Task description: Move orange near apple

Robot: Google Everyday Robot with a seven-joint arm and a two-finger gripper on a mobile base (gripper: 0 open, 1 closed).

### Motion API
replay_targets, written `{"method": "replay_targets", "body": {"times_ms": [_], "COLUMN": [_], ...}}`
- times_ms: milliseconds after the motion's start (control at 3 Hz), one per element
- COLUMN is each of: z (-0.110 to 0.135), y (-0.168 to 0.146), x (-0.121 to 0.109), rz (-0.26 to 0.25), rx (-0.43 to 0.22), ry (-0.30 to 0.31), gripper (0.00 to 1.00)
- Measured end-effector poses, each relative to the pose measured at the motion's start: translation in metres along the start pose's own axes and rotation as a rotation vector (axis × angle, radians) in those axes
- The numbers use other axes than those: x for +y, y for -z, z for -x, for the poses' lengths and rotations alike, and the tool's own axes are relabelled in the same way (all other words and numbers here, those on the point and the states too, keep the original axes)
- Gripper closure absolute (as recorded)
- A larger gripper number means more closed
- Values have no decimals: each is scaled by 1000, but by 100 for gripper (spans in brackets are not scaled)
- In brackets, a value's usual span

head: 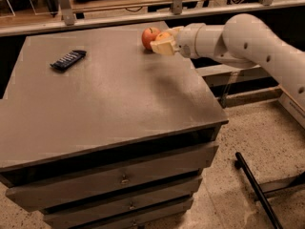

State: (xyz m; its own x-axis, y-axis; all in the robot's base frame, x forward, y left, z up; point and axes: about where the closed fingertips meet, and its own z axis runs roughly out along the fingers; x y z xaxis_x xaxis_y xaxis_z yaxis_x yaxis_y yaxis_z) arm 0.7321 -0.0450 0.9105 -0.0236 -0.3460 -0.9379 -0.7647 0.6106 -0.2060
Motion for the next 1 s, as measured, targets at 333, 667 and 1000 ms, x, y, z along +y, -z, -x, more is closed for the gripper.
{"method": "replay_targets", "body": {"times_ms": [333,667,1000], "z": [-20,-37,-55], "y": [-22,-39,-50], "x": [-19,-34,-51], "rz": [-64,-110,-169], "rx": [28,49,75], "ry": [-4,-8,2], "gripper": [100,100,100]}}
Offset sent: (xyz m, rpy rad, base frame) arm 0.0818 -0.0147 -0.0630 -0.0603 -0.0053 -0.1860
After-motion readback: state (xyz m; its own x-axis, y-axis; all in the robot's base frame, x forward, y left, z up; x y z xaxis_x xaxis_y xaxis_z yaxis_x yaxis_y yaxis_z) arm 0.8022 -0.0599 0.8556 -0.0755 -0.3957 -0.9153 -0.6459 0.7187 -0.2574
